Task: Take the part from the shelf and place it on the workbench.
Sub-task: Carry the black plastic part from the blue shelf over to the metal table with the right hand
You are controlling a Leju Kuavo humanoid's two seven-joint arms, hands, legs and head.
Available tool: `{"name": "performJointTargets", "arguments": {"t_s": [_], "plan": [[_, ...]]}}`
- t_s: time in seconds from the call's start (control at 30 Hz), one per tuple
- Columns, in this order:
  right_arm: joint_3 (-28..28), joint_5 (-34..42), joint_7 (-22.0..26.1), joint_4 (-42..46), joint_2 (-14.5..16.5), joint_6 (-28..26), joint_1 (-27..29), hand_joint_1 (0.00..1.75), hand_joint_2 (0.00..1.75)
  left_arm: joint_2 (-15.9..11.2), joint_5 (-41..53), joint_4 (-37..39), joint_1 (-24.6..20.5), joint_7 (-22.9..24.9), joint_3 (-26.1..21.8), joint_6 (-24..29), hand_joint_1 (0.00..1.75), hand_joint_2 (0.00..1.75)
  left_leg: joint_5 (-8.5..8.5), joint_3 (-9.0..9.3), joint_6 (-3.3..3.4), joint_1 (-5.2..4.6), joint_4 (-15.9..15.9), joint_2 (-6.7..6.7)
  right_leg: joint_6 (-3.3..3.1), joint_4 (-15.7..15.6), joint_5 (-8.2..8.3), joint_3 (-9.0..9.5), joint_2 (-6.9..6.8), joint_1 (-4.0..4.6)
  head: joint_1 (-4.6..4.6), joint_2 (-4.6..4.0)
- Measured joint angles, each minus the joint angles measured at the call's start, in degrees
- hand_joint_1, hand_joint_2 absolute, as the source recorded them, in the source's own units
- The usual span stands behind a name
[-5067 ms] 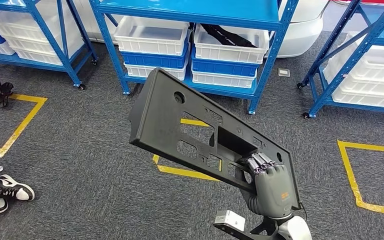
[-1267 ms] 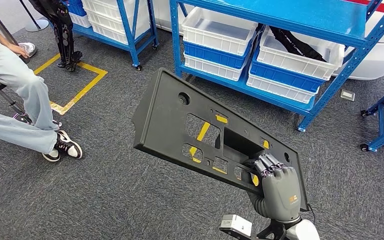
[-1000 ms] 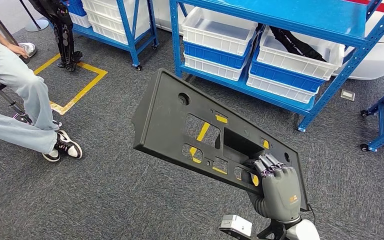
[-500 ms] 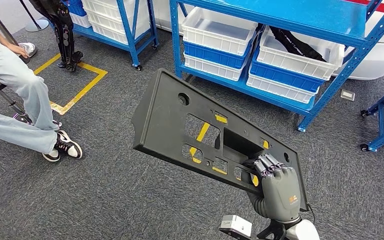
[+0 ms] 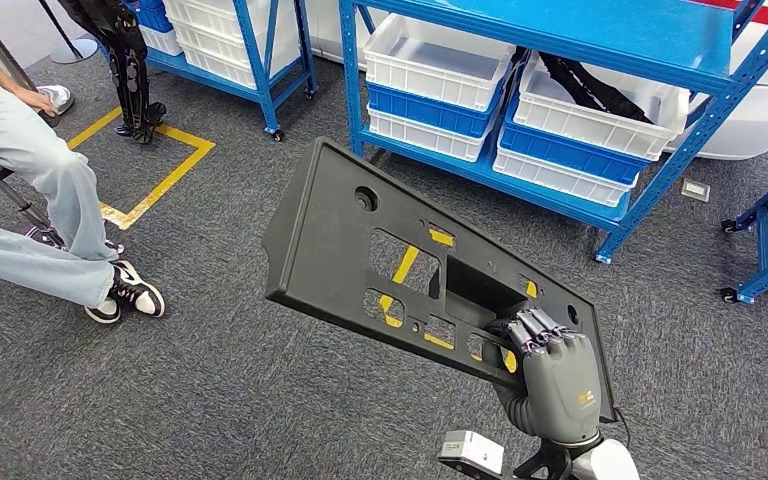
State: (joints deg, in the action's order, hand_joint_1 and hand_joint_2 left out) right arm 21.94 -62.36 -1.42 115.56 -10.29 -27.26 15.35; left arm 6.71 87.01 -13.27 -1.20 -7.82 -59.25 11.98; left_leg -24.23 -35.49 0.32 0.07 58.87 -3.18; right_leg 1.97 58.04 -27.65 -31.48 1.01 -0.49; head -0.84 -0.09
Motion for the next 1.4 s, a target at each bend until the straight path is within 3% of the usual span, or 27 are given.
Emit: {"name": "performJointTargets", "arguments": {"t_s": [0.33, 0.57, 0.63, 0.7, 0.77, 0.8, 0.83, 0.87, 0.93, 0.97, 1.03, 1.1, 1.13, 1.17, 1.23, 1.3, 1.33, 1.37, 1.4], "plan": [[0.00, -0.20, 0.35, 0.00, 0.00, -0.07, 0.00, 1.75, 1.75, 0.00, 0.11, 0.00, -0.01, 0.00, -0.04, 0.00, 0.00, 0.00, 0.00, 0.00, 0.00, 0.00, 0.01, 0.00, 0.00, -0.01, 0.00, 0.01, 0.00, -0.01, 0.01, 0.00], [0.02, -0.20, 0.55, -0.17, 0.04, -0.09, -0.05, 1.75, 1.75, -0.24, 0.20, 0.00, -0.03, -0.07, -0.16, 0.00, 0.00, 0.00, -0.08, -0.14, 0.78, -0.44, 0.11, -0.03, 0.41, -0.29, 0.18, 0.61, -0.09, -0.35, -0.03, 0.00], [0.02, -0.20, 0.58, -0.18, 0.04, -0.09, -0.08, 1.75, 1.75, -0.21, 0.29, 0.00, -0.06, -0.07, -0.20, 0.00, 0.00, 0.00, 0.39, 0.23, 1.24, -0.03, -0.79, -0.09, 0.56, 0.42, -0.34, 0.29, -0.26, -0.34, 0.04, 0.00], [0.03, -0.16, 0.60, -0.20, 0.07, -0.10, -0.18, 1.75, 1.75, -0.19, 0.37, 0.00, -0.11, -0.07, -0.26, 0.00, 0.00, 0.00, 0.91, 0.47, 1.66, 0.51, -1.55, -0.22, 0.34, 4.78, -2.76, -1.77, -0.39, -0.40, 0.27, 0.00], [0.04, -0.08, 0.61, -0.28, 0.08, -0.13, -0.24, 1.75, 1.75, -0.21, 0.37, 0.00, -0.14, -0.07, -0.36, -0.02, 0.00, 0.00, 1.11, 0.16, 1.70, 0.66, -1.60, -0.57, 0.19, 11.95, -6.00, -5.18, -0.41, -0.62, 0.40, 0.00], [0.04, -0.05, 0.61, -0.35, 0.07, -0.13, -0.21, 1.75, 1.75, -0.21, 0.37, 0.01, -0.14, -0.07, -0.41, -0.06, 0.00, 0.00, 1.21, -0.03, 1.54, 0.73, -1.59, -0.87, 0.42, 14.43, -6.84, -6.31, -0.42, -0.82, 0.39, 0.00], [0.04, -0.03, 0.61, -0.43, 0.07, -0.12, -0.18, 1.75, 1.75, -0.20, 0.37, 0.01, -0.13, -0.07, -0.45, -0.10, 0.00, 0.00, 1.34, -0.20, 1.32, 0.85, -1.56, -1.28, 0.92, 15.00, -6.86, -6.49, -0.41, -1.04, 0.37, 0.00], [0.04, -0.02, 0.61, -0.48, 0.07, -0.12, -0.17, 1.75, 1.75, -0.18, 0.37, 0.02, -0.13, -0.07, -0.48, -0.14, 0.00, 0.00, 1.50, -0.35, 1.03, 1.05, -1.52, -1.79, 1.65, 13.16, -5.97, -5.41, -0.36, -1.29, 0.37, 0.00], [0.05, -0.01, 0.61, -0.53, 0.07, -0.12, -0.21, 1.75, 1.75, -0.20, 0.37, -0.01, -0.19, -0.07, -0.51, -0.15, 0.00, 0.00, 1.81, -0.60, 0.19, 1.43, -1.37, -3.01, 3.16, 5.30, -3.26, -1.04, 1.06, -1.91, 0.45, 0.00], [0.07, -0.01, 0.61, -0.57, 0.09, -0.13, -0.23, 1.75, 1.75, -0.24, 0.37, -0.03, -0.23, -0.07, -0.51, -0.14, 0.00, 0.00, 1.91, -0.73, -0.32, 1.46, -1.26, -3.60, 3.31, 1.93, -2.22, 0.77, 2.00, -2.06, 0.57, 0.00], [0.09, -0.01, 0.62, -0.68, 0.11, -0.14, -0.24, 1.75, 1.75, -0.33, 0.37, -0.07, -0.19, -0.07, -0.53, -0.13, 0.00, 0.00, 2.17, -0.91, -1.30, 1.29, -1.35, -4.57, 2.32, -0.42, -1.54, 2.02, 3.03, -1.92, 0.60, 0.00], [0.09, -0.01, 0.63, -0.73, 0.11, -0.15, -0.20, 1.75, 1.75, -0.32, 0.37, -0.05, 0.04, -0.07, -0.59, -0.13, 0.00, 0.00, 2.59, -1.08, -2.04, 1.48, -1.63, -5.38, 0.89, -0.30, -1.20, 2.28, 1.66, -1.67, 0.46, 0.00], [0.09, -0.01, 0.63, -0.74, 0.13, -0.15, -0.19, 1.75, 1.75, -0.31, 0.38, -0.04, 0.13, -0.07, -0.64, -0.14, 0.00, 0.00, 2.42, -1.34, -2.24, 1.53, -1.25, -4.78, 0.40, -0.33, -1.00, 2.42, 0.96, -1.65, 0.47, 0.00], [0.09, -0.01, 0.63, -0.74, 0.17, -0.15, -0.16, 1.75, 1.75, -0.30, 0.38, -0.03, 0.15, -0.07, -0.69, -0.14, 0.00, 0.00, 1.52, -2.01, -2.34, 1.50, 0.18, -3.29, 0.00, -0.37, -0.82, 2.54, 0.15, -1.60, 0.30, 0.00], [0.09, 0.01, 0.63, -0.75, 0.24, -0.15, -0.04, 1.75, 1.75, -0.27, 0.39, -0.02, -0.02, -0.07, -0.75, -0.14, 0.00, 0.00, -2.26, -4.84, -2.21, 1.21, 6.59, 0.78, -0.55, -0.38, -0.68, 2.49, -1.45, -1.19, 0.04, 0.00], [0.09, 0.01, 0.63, -0.77, 0.26, -0.15, 0.01, 1.75, 1.75, -0.26, 0.39, -0.02, -0.14, -0.07, -0.76, -0.14, 0.00, 0.00, -5.72, -8.11, -1.98, 1.14, 14.23, 2.62, -0.81, -0.35, -0.77, 2.41, -3.19, -0.61, -0.06, 0.00], [0.10, 0.00, 0.63, -0.76, 0.26, -0.15, 0.00, 1.75, 1.75, -0.26, 0.39, -0.02, -0.12, -0.07, -0.76, -0.15, 0.00, 0.00, -6.09, -8.65, -1.80, 1.13, 15.88, 2.87, -0.91, -0.35, -0.85, 2.44, -4.05, -0.39, -0.07, 0.00], [0.11, 0.00, 0.63, -0.76, 0.27, -0.15, -0.01, 1.75, 1.75, -0.26, 0.39, -0.02, -0.08, -0.07, -0.76, -0.15, 0.00, 0.00, -5.40, -8.01, -1.55, 1.10, 15.24, 3.04, -1.02, -0.34, -0.94, 2.53, -4.87, -0.23, -0.08, 0.00], [0.11, 0.00, 0.63, -0.76, 0.28, -0.15, -0.03, 1.75, 1.75, -0.27, 0.39, -0.02, -0.04, -0.07, -0.76, -0.15, 0.00, 0.00, -3.93, -6.28, -1.21, 0.99, 12.45, 3.46, -1.14, -0.34, -1.05, 2.69, -5.63, -0.11, -0.08, 0.00]]}}
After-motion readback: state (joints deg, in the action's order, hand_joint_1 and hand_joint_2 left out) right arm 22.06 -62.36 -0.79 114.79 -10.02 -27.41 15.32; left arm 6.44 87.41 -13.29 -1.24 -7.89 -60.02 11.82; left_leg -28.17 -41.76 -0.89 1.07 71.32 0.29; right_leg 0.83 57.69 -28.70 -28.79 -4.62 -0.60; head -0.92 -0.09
